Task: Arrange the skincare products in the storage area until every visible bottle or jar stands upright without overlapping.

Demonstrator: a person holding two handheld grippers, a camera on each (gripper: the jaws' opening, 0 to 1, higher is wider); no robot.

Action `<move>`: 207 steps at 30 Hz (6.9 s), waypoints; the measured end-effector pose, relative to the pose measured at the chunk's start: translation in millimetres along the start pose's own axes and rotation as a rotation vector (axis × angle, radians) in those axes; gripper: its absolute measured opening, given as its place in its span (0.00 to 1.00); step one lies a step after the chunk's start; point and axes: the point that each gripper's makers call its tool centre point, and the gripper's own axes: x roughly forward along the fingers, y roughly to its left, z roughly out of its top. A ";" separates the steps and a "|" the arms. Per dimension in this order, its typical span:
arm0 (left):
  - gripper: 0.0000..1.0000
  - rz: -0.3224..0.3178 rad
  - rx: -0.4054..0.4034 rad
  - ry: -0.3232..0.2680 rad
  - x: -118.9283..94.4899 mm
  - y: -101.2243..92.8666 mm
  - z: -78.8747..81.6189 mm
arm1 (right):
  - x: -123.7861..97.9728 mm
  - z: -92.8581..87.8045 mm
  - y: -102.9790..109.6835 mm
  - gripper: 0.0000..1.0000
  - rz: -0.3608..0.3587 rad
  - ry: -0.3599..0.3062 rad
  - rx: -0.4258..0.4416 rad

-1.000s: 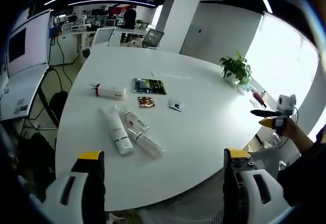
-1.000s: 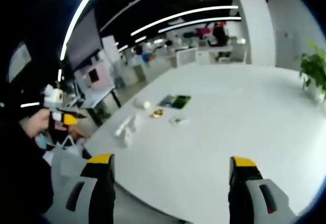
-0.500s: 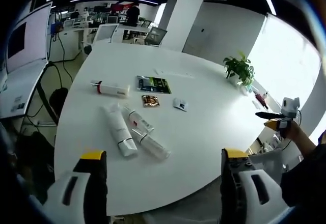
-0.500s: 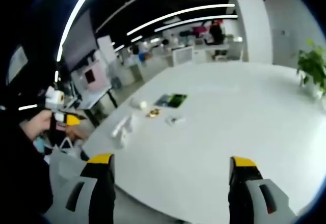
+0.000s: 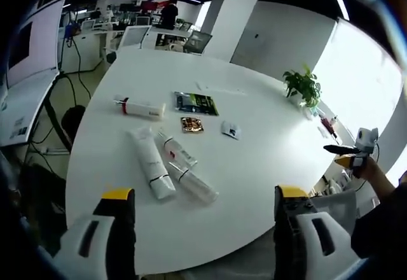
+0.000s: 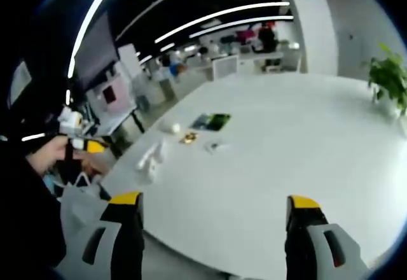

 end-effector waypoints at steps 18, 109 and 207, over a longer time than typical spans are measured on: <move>0.74 0.025 0.003 0.048 20.2 17.8 -10.4 | 10.1 -4.5 5.6 0.95 0.014 0.014 0.014; 0.49 0.171 -0.074 0.171 140.8 111.9 2.6 | 34.4 -16.0 -11.0 0.95 -0.006 0.084 0.075; 0.30 0.288 0.093 0.022 124.8 108.4 38.0 | 24.3 -12.3 -2.4 0.95 0.013 0.085 0.048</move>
